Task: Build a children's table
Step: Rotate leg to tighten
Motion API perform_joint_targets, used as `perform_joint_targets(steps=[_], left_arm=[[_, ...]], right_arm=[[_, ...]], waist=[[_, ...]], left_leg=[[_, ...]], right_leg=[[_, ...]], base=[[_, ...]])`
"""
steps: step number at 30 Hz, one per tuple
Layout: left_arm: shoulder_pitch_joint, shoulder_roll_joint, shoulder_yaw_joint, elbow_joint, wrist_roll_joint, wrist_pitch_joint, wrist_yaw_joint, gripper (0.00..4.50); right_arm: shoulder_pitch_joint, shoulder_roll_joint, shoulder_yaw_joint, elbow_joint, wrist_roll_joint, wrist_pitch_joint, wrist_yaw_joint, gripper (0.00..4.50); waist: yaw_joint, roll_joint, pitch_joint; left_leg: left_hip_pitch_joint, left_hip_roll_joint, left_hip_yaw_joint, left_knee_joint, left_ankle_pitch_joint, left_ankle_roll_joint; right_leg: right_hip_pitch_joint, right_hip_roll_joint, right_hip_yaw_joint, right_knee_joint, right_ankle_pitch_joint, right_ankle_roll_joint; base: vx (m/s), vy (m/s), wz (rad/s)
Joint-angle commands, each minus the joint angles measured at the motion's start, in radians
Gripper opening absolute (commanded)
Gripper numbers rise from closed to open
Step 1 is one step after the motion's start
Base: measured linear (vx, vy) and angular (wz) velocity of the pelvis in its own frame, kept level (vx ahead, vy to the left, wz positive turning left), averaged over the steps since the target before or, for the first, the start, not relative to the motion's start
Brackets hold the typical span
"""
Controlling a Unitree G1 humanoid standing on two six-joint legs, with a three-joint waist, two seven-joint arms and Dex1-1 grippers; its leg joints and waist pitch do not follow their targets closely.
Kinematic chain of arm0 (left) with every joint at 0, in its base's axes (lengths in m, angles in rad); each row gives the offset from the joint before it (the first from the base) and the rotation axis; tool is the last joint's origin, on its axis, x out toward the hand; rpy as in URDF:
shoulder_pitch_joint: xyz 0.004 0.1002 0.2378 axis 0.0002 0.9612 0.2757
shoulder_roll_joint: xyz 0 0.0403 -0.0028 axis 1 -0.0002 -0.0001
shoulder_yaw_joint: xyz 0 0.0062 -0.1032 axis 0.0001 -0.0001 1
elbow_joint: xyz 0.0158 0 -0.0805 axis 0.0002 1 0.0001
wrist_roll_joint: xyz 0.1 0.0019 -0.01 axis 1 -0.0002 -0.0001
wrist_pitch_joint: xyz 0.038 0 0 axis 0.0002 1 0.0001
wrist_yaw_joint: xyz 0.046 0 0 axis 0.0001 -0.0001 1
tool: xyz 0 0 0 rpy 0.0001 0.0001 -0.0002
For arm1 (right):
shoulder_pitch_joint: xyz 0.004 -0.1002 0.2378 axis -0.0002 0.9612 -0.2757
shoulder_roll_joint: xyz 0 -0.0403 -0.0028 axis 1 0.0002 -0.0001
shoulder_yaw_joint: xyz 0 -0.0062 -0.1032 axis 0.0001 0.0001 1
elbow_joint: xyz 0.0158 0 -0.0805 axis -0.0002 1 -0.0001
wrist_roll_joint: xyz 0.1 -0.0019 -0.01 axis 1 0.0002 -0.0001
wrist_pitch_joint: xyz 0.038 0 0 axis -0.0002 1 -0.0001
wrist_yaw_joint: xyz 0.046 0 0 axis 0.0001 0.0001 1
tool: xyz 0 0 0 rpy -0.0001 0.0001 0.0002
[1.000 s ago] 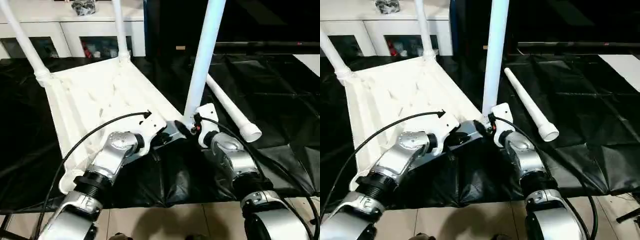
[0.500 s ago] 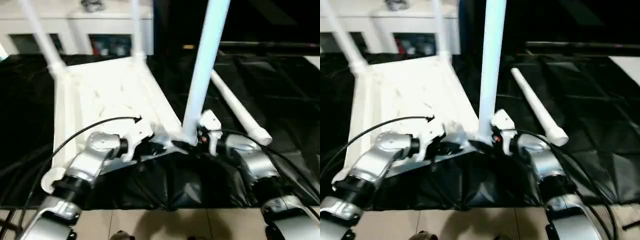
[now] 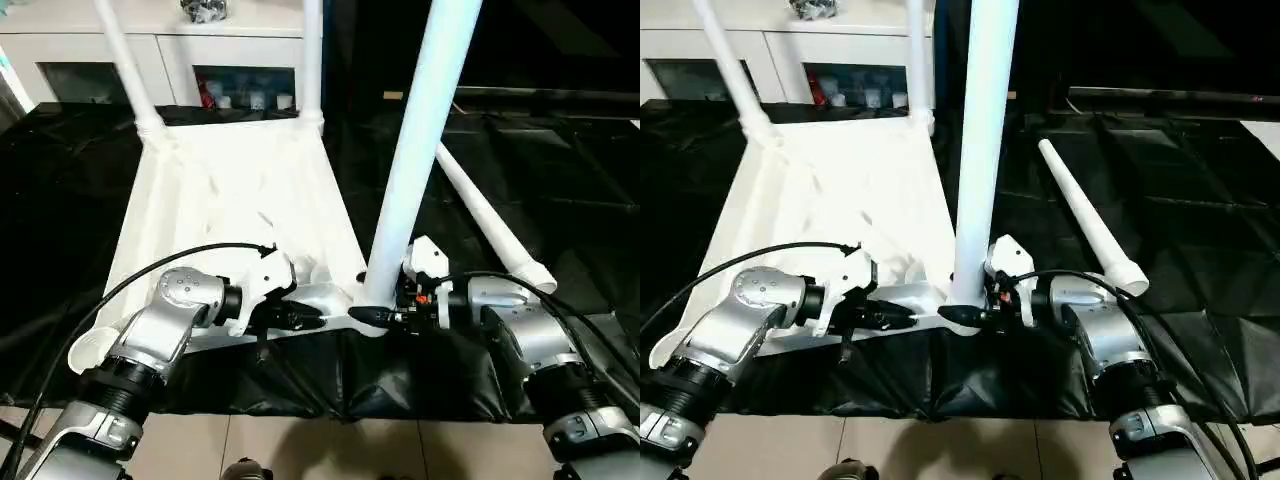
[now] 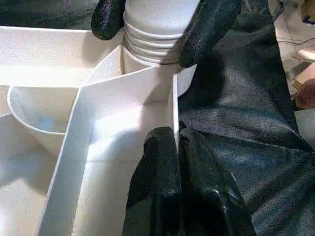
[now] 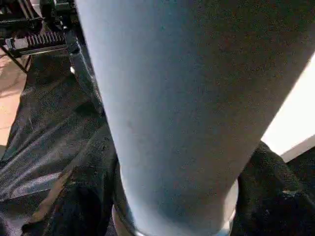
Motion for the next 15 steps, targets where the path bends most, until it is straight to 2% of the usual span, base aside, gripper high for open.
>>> perform_joint_targets(steps=[1, 4, 6, 8, 9, 10, 11, 12, 13, 15], left_arm=[[-0.012, -0.015, -0.012, -0.058, -0.034, -0.004, -0.014, 0.00], [-0.014, -0.031, -0.002, -0.052, -0.028, 0.002, 0.023, 0.00], [-0.032, -0.069, 0.017, -0.022, -0.005, 0.006, 0.117, 0.00], [-0.056, -0.116, 0.038, 0.012, 0.020, 0.026, 0.227, 0.00], [-0.070, -0.142, 0.045, 0.028, 0.034, 0.034, 0.286, 0.00], [-0.079, -0.160, 0.050, 0.039, 0.046, 0.043, 0.331, 0.00], [-0.087, -0.176, 0.055, 0.048, 0.056, 0.052, 0.371, 0.00], [-0.098, -0.207, 0.065, 0.056, 0.064, 0.076, 0.434, 0.00], [-0.107, -0.237, 0.078, 0.059, 0.074, 0.105, 0.504, 0.00], [-0.111, -0.257, 0.086, 0.058, 0.080, 0.126, 0.546, 0.00]], right_arm=[[0.007, 0.007, 0.032, -0.041, 0.018, 0.015, 0.033, 2.76], [0.018, 0.016, 0.036, -0.050, 0.017, 0.033, 0.017, 2.73], [0.008, 0.061, 0.021, -0.004, -0.027, 0.017, -0.114, 2.72], [-0.017, 0.118, -0.001, 0.072, -0.071, 0.006, -0.279, 2.72], [-0.033, 0.150, -0.013, 0.117, -0.086, 0.001, -0.361, 2.72], [-0.044, 0.173, -0.020, 0.146, -0.091, -0.002, -0.412, 2.72], [-0.053, 0.192, -0.027, 0.168, -0.094, -0.005, -0.452, 2.72], [-0.074, 0.231, -0.044, 0.210, -0.094, -0.001, -0.533, 2.72], [-0.098, 0.265, -0.063, 0.248, -0.091, 0.005, -0.610, 2.72], [-0.116, 0.286, -0.075, 0.276, -0.090, 0.010, -0.666, 2.72]], waist=[[-0.005, -0.005, -0.077], [-0.003, -0.006, -0.077], [-0.005, -0.006, -0.077], [-0.015, -0.011, -0.075], [-0.019, -0.008, -0.074], [-0.026, -0.009, -0.073], [-0.035, -0.011, -0.072], [-0.036, -0.011, -0.073], [-0.043, -0.008, -0.071], [-0.052, -0.007, -0.075]], left_leg=[[0.021, 0.011, 0.005, -0.077, -0.334, 0.020], [0.022, 0.011, 0.006, -0.076, -0.330, 0.021], [0.020, 0.012, 0.005, -0.077, -0.329, 0.018], [0.018, 0.006, 0.005, -0.077, -0.325, -0.002], [0.021, 0.004, 0.001, -0.078, -0.345, -0.014], [0.019, 0.003, 0.001, -0.078, -0.354, -0.019], [0.019, 0.000, -0.002, -0.078, -0.371, -0.023], [0.019, -0.001, -0.003, -0.077, -0.372, -0.020], [0.016, 0.000, -0.003, -0.078, -0.373, -0.016], [0.020, -0.003, -0.004, -0.075, -0.381, -0.012]], right_leg=[[0.056, -0.022, 0.025, -0.071, -0.385, -0.178], [0.054, -0.022, 0.026, -0.072, -0.380, -0.177], [0.054, -0.022, 0.025, -0.070, -0.379, -0.177], [0.053, -0.024, 0.024, -0.074, -0.413, -0.164], [0.053, -0.026, 0.020, -0.080, -0.468, -0.147], [0.052, -0.025, 0.018, -0.082, -0.491, -0.139], [0.055, -0.025, 0.014, -0.088, -0.532, -0.117], [0.056, -0.026, 0.012, -0.091, -0.546, -0.107], [0.053, -0.026, 0.013, -0.095, -0.549, -0.101], [0.050, -0.023, 0.009, -0.099, -0.549, -0.102]], base=[[0.000, 0.000, 0.00], [0.000, 0.000, 0.00], [0.000, 0.000, 0.00], [0.000, 0.000, 0.00], [0.000, 0.000, 0.00], [0.000, 0.000, 0.00], [0.000, 0.000, 0.00], [0.000, 0.000, 0.00], [0.000, 0.000, 0.00], [0.000, 0.000, 0.00]])
